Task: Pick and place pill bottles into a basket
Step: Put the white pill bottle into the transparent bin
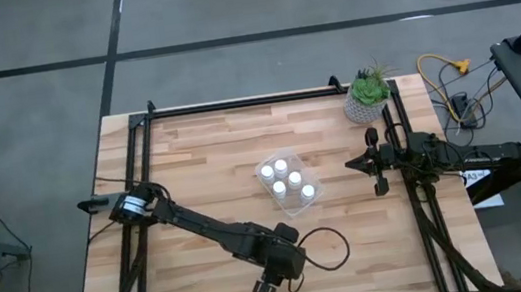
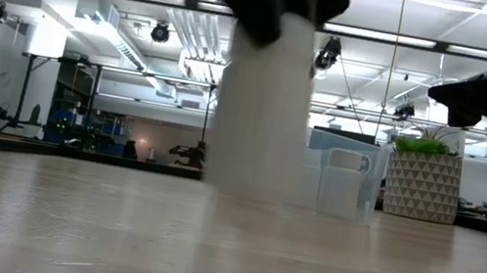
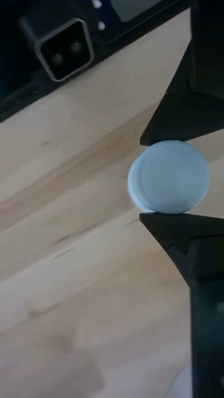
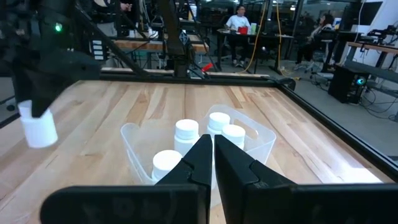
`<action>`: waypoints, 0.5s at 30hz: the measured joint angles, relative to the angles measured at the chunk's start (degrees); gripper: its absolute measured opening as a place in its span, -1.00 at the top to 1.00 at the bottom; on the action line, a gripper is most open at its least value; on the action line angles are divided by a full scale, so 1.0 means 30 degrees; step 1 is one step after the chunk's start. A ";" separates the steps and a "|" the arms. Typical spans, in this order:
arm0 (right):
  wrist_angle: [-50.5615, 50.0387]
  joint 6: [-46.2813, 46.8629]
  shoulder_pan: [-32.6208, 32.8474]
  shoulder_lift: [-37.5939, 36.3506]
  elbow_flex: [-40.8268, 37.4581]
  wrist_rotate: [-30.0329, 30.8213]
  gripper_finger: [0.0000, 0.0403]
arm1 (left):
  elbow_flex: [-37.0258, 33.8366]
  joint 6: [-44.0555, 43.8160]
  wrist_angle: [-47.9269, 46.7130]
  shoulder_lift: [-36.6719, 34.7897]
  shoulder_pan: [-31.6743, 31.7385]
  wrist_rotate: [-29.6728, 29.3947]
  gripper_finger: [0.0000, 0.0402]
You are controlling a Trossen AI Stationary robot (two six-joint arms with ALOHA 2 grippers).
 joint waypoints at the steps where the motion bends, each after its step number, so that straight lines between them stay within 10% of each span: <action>1: 0.0000 -0.0016 0.0001 0.0000 -0.0003 0.0007 0.96 | 0.0317 0.0063 -0.0177 -0.0009 0.0066 0.0000 0.26; 15: 0.0000 -0.0027 0.0004 0.0007 0.0005 -0.0003 0.96 | 0.4342 0.1624 -0.3434 -0.0031 0.3081 -0.0737 0.26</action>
